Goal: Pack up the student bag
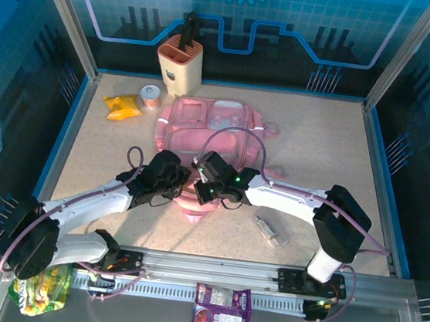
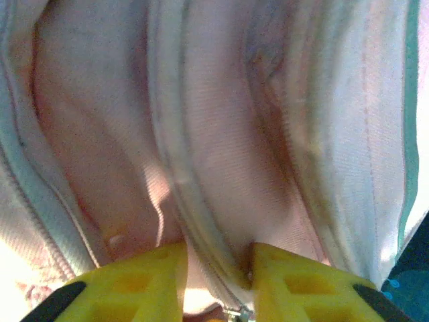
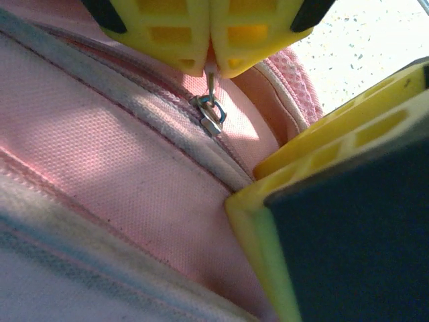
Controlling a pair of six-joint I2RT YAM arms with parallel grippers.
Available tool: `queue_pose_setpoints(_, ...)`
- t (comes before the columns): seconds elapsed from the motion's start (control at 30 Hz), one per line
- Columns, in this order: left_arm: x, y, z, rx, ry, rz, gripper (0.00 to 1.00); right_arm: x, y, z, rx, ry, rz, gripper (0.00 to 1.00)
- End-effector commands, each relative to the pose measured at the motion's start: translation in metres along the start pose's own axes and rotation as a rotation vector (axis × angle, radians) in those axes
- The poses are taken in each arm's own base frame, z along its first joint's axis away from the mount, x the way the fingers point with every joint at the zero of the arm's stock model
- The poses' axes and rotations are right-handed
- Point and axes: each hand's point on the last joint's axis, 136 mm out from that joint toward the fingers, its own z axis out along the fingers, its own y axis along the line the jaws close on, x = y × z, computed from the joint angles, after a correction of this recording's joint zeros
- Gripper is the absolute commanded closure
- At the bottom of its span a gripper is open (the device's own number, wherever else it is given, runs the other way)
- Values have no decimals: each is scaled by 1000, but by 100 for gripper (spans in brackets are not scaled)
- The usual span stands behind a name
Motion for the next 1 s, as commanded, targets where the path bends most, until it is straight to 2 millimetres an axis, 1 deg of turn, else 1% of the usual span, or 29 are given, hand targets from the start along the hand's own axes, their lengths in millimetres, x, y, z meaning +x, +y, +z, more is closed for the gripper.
queue_pose_setpoints(0.0,-8,-12,0,22,-63,-30,79,9,8,-5,-12,20,-11,100)
queue_pose_setpoints(0.13,-17,-13,-3,12,-101,7,94,11,-3,-13,45,27,-14,100)
queue_pose_setpoints(0.2,-23,-12,-8,0,-126,25,100,15,-10,-19,77,29,-15,100)
queue_pose_setpoints(0.27,-29,-15,-14,8,-144,59,100,19,-17,-24,104,34,-20,100)
queue_pose_setpoints(0.37,-40,-21,-22,11,-147,102,100,28,-35,-35,138,43,-4,100)
queue_pose_setpoints(0.43,-49,-20,-29,-7,-157,105,100,32,-48,-42,153,40,20,100)
queue_pose_setpoints(0.47,-54,-20,-32,-8,-165,110,100,33,-55,-45,159,36,33,100)
queue_pose_setpoints(0.57,-68,-29,-41,32,-157,144,100,37,-78,-49,198,46,61,100)
queue_pose_setpoints(0.63,-78,-29,-47,21,-157,147,100,34,-87,-52,213,36,59,100)
queue_pose_setpoints(0.83,-98,-38,-55,26,-166,213,100,21,-95,-52,229,23,24,100)
queue_pose_setpoints(0.9,-106,-41,-53,24,-152,226,100,15,-88,-51,201,19,22,100)
queue_pose_setpoints(0.97,-112,-43,-51,18,-131,237,100,9,-74,-49,154,1,12,100)
